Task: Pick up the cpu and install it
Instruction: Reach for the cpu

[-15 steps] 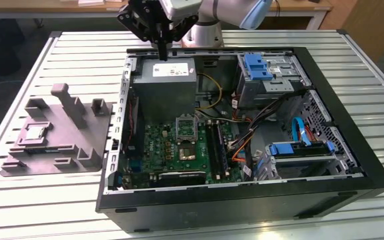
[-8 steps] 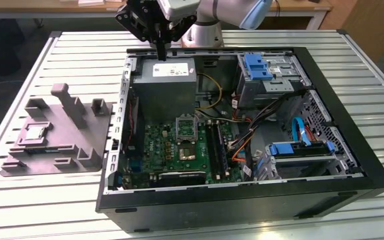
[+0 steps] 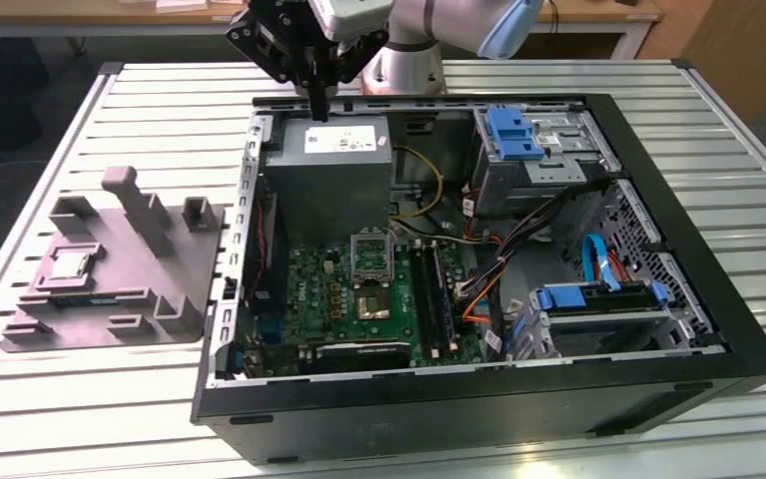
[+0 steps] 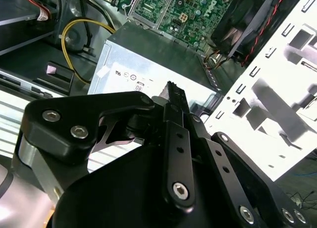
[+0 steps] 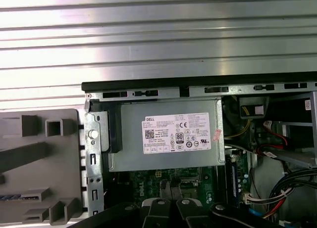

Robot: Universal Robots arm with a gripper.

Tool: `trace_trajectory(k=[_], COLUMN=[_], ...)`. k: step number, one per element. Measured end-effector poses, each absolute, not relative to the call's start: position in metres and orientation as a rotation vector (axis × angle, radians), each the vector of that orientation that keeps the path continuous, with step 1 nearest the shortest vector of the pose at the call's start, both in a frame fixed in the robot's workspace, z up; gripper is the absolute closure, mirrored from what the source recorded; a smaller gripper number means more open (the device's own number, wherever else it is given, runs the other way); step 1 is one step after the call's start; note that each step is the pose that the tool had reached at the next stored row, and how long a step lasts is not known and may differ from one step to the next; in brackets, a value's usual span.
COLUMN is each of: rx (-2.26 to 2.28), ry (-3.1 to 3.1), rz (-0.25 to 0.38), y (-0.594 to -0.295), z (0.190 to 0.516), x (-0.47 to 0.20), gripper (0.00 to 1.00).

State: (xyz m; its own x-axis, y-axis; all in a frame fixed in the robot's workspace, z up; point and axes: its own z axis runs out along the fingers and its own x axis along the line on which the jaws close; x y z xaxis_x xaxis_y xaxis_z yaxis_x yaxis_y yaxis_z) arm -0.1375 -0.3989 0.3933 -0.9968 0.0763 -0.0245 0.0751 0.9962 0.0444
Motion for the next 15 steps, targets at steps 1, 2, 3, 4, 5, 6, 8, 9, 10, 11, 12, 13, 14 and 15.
trace_trajectory(k=[1,2,3,4,5,6,8,9,10,11,12,13,14,15], rx=[0.118,0.118,0.118,0.118,0.118,0.118,0.118,0.118,0.118,0.118,0.118,0.118,0.118,0.118], ry=[3.113,3.112,3.113,3.112,3.113,3.113,3.112,3.112,3.112,3.113,3.113,3.113,3.113,3.112], rz=[0.068,0.068,0.068,0.068,0.068,0.068,0.068,0.068,0.068,0.068,0.067,0.068,0.068,0.068], y=[-0.3989,-0.3989,-0.3989,-0.3989,-0.399,-0.3989,-0.3989,-0.3989,-0.3989,-0.3989,-0.3989,-0.3989,-0.3989,-0.3989], z=[0.3933,0.3933,0.3933,0.3933,0.3932,0.3932,0.3932,0.3932,0.3932,0.3933,0.3933,0.3932,0.3932,0.3932], x=[-0.1378,-0.1382,-0.1385,-0.1389,-0.1393,-0.1398,-0.1407,-0.1411,-0.1415,-0.1419,-0.142,-0.1422,-0.1423,-0.1424], gripper=[0.89,0.89,0.89,0.89,0.89,0.89,0.89,0.89,0.89,0.89,0.89,0.89,0.89,0.89])
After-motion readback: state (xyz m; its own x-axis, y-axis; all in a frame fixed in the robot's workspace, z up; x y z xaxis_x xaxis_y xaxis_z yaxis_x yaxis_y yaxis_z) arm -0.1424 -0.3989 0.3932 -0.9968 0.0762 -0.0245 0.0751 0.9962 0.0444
